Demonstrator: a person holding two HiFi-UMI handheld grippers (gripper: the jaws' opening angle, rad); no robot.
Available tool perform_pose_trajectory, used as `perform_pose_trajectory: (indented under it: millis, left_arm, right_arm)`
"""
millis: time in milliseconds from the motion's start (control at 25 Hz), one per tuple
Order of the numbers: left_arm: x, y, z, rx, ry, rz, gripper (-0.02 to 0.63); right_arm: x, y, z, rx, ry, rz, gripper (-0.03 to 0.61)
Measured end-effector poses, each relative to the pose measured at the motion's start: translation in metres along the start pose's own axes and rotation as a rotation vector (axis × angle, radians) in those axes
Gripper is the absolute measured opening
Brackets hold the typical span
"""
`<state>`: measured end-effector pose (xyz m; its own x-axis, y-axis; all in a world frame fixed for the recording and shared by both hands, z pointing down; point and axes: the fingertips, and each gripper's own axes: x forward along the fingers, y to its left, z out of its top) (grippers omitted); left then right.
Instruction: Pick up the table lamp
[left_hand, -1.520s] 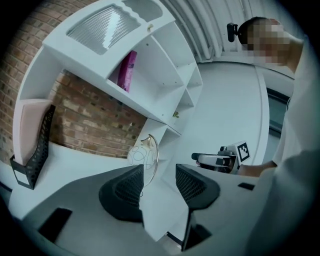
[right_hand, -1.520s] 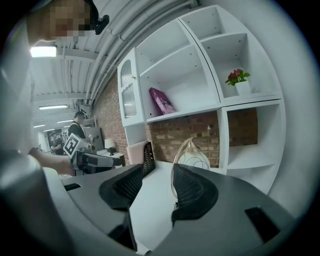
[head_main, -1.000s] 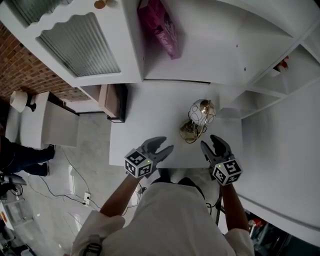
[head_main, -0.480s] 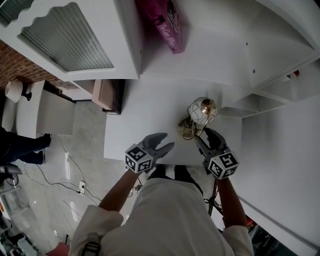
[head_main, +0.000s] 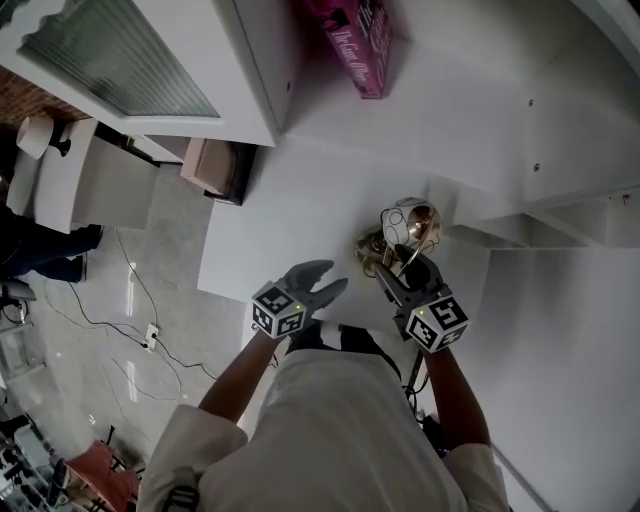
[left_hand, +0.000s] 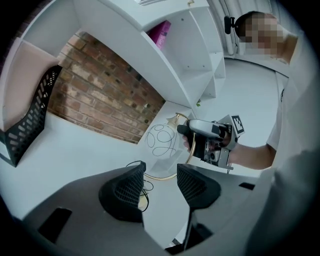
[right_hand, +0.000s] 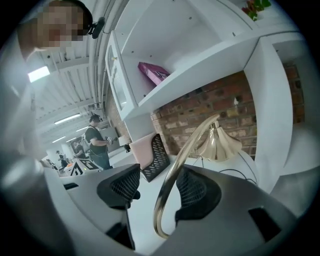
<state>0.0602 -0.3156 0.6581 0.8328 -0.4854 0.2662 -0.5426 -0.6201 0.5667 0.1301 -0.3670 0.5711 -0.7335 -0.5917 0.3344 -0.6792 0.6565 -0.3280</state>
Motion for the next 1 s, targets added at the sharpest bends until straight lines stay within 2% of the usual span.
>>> perform_pose_trajectory:
  millis: [240,520,680,800,1000]
  left_arm:
    - [0.016,0.014,-0.028,-0.073,-0.003,0.038,0.222]
    - [0.035,0.026,-0.069,-0.189,0.027,0.043,0.224]
    - [0.044,0.031,-0.078,-0.234,0.037,0.029,0.222]
    - [0.052,0.037,-0.083,-0.277,0.038,0.016,0.229]
    - [0.063,0.052,-0.094,-0.334,0.047,0.016,0.236]
  right_arm:
    - [0.017,0.002,0.006,0.01,0.004,0.103,0.239]
    - [0.029,0.006,0.018,0.093,-0.04,0.22,0.224]
    - [0.031,0.004,0.029,0.168,-0.088,0.228,0.185]
    - [0.03,0.002,0.031,0.215,-0.095,0.237,0.092]
    - [0.031,-0.002,0.034,0.313,-0.088,0.257,0.03]
